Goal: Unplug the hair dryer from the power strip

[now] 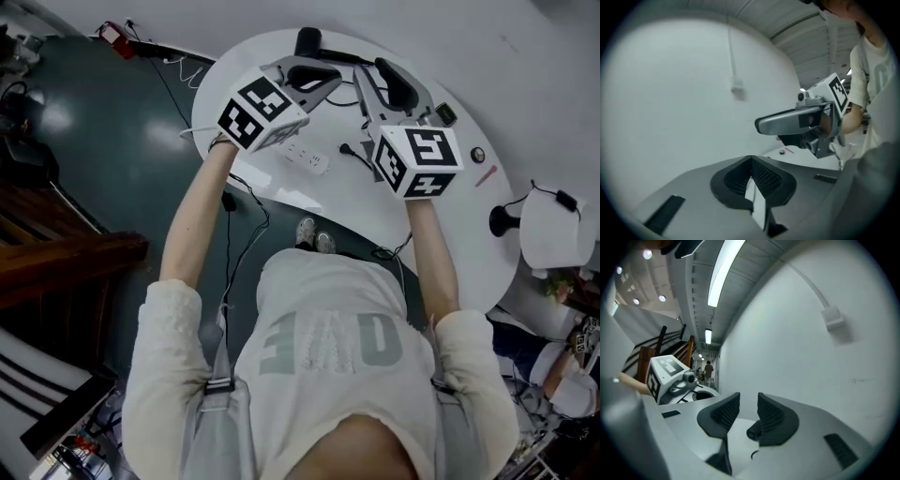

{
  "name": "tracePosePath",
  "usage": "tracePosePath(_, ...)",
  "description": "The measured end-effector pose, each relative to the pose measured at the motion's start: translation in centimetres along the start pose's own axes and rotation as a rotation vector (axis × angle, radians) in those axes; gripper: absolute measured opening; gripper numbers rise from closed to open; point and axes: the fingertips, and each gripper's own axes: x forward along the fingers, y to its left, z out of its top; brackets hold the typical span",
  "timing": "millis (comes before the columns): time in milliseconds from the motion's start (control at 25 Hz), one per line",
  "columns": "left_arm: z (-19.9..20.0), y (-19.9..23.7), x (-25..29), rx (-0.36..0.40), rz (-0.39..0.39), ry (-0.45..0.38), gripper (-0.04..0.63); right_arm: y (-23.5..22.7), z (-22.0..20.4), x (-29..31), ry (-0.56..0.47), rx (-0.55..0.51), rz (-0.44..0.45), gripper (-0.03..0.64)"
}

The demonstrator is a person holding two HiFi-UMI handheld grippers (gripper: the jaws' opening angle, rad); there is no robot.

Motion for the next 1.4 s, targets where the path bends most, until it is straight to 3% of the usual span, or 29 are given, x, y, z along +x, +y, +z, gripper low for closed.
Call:
tracePosePath(80,3.2,1.0,-2.3,0.008,0.179,-0.116,0.012,0.1,2.6,-1.2,-0.084,-0.019,-0.047,0.093)
tracePosePath(160,6.2,0.8,-5.3,-0.039,0.315,-0.236,0.012,0.7,4.8,-2.4,-0.157,-0.026,-0.065,0.067)
tracePosePath(320,9.7,-0.8,-11.0,-0.125,0.524,-0.461,0.012,2.3,7.3,-4.8,-0.267,-0.039,-0.078,0.048)
tracePosePath(440,9.9,-1.8,-14.3,-0.186,0.678,-0.526,0.012,3.2,8.0,-6.9,-0.339,-0.070,-0.118,0.043)
tracePosePath(600,8.6,-3.4,-17.3,-0.175,0.824,-0.573,0.012,4.6,7.3,-8.6,-0.347,-0.114,-0.122,0.036)
tracePosePath(800,8.0,-3.7,-18.9,-0.159,0.902,-0.572,0.012,5.3,6.4,-8.7,-0.330,-0.113,-0.097,0.023)
tracePosePath(1400,8.4,-3.8,-20.4,-0.143,0.927,-0.597,0.012,6.0,6.3,-8.2,-0.315,-0.102,-0.045,0.021)
